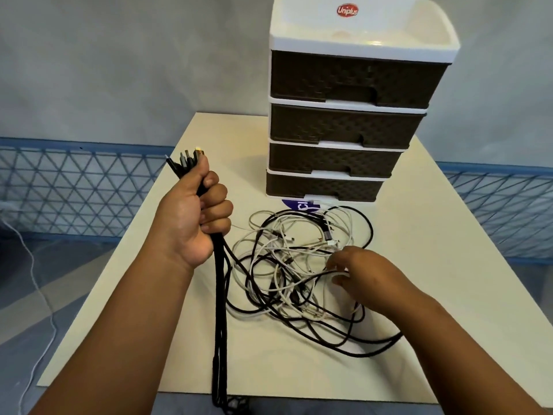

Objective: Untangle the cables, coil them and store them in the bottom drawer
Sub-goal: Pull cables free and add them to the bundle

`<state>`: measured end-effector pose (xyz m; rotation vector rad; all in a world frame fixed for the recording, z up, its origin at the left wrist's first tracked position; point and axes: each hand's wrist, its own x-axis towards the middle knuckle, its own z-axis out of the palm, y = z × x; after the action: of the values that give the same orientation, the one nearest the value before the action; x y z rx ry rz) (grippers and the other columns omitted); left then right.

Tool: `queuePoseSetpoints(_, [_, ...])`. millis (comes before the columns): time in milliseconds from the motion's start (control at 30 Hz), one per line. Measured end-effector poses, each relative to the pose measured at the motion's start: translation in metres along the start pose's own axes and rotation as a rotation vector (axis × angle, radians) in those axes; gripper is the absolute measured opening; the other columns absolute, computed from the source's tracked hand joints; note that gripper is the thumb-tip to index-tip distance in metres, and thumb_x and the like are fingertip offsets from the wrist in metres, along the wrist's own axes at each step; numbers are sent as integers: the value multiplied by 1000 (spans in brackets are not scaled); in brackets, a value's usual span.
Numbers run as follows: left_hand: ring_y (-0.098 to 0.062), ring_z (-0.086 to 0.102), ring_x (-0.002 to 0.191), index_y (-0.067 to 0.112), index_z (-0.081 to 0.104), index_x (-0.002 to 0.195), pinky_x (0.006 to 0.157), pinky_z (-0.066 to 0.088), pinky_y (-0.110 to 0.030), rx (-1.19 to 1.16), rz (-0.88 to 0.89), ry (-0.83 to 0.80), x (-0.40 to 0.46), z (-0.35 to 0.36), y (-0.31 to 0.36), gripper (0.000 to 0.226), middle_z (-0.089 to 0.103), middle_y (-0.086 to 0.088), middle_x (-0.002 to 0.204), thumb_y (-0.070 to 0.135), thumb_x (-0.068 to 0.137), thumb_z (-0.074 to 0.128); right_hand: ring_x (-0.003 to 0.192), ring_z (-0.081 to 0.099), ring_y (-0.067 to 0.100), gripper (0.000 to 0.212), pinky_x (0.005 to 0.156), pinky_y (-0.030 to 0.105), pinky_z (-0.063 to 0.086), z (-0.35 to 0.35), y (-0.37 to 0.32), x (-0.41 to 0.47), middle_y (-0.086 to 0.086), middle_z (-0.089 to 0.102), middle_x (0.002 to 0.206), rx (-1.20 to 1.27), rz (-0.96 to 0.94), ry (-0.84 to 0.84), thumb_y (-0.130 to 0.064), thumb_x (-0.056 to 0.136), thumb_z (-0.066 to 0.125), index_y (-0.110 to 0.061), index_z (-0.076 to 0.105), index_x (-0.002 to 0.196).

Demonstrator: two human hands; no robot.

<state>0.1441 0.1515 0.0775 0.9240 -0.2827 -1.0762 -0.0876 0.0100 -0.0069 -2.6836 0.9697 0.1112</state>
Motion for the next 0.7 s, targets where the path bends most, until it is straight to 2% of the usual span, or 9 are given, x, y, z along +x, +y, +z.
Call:
queuePoseSetpoints(67, [-2, 17, 34, 24, 39, 61, 32, 9, -16, 10, 1, 12, -1, 2, 0, 45, 20, 9, 45, 50, 97, 45, 101, 60, 18, 22, 80, 28, 48, 4, 6, 6, -5, 63, 114, -69, -12, -21, -27, 91, 62, -31, 64, 112])
queuePoseSetpoints(133, [-2, 17, 34, 24, 39, 62, 31, 10, -15, 15, 1, 28, -3, 2, 0, 45, 21, 9, 45, 49, 98, 44, 97, 61, 20, 16, 77, 29, 49, -4, 11, 5, -3, 64, 107, -75, -51, 29, -24, 92, 61, -29, 66, 106])
queuePoseSetpoints(200, [-2, 17, 34, 24, 39, 62, 32, 10, -16, 28, 1, 40, -4, 2, 0, 45, 21, 10, 46, 49, 98, 44, 88, 62, 20, 8, 74, 32, 50, -23, 14, 0, -3, 65, 97, 65, -81, 133, -21, 93, 60, -27, 63, 97])
queuePoseSetpoints(300, [-2, 16, 35, 23, 40, 62, 33, 9, -16, 67, 5, 41, -7, 5, -1, 44, 20, 10, 47, 49, 97, 45, 77, 63, 14, 7, 70, 35, 51, -67, 13, -11, -7, 67, 84, 310, -81, 301, -24, 99, 51, -28, 50, 94])
queuePoseSetpoints(367, [-2, 16, 35, 23, 41, 61, 32, 10, -15, 98, 6, 37, -10, 9, -2, 43, 20, 10, 47, 48, 97, 46, 68, 65, 11, 10, 67, 37, 53, -98, 5, -17, -4, 67, 70, 434, -102, 354, -26, 100, 47, -31, 46, 92])
queuePoseSetpoints(433, [-2, 16, 35, 23, 45, 63, 31, 11, -14, 140, 0, 28, -12, 13, -4, 41, 21, 10, 46, 46, 97, 47, 58, 66, 16, 15, 62, 43, 54, -127, -9, -21, -1, 63, 62, 550, -158, 383, -26, 101, 46, -35, 45, 90])
queuePoseSetpoints(533, [-2, 15, 36, 21, 51, 72, 33, 10, -14, 252, 2, -3, -15, 23, -8, 29, 20, 10, 47, 39, 95, 53, 45, 58, 17, 13, 50, 35, 48, -162, -37, -21, -2, 54, 57, 676, -267, 433, -21, 102, 47, -29, 47, 92])
queuePoseSetpoints(633, [-3, 14, 39, 16, 60, 88, 36, 9, -14, 400, 25, -59, -19, 34, -15, 15, 19, 10, 51, 31, 92, 59, 41, 58, 17, 13, 46, 29, 46, -192, -67, -17, -4, 53, 58, 793, -314, 528, -17, 102, 47, -23, 46, 91])
queuePoseSetpoints(700, [-4, 15, 42, 12, 64, 101, 37, 11, -15, 463, 19, -113, -22, 40, -20, 24, 21, 9, 53, 30, 85, 65, 46, 65, 22, 7, 46, 29, 49, -210, -82, -13, 1, 56, 60, 935, -306, 545, -16, 102, 47, -17, 46, 95])
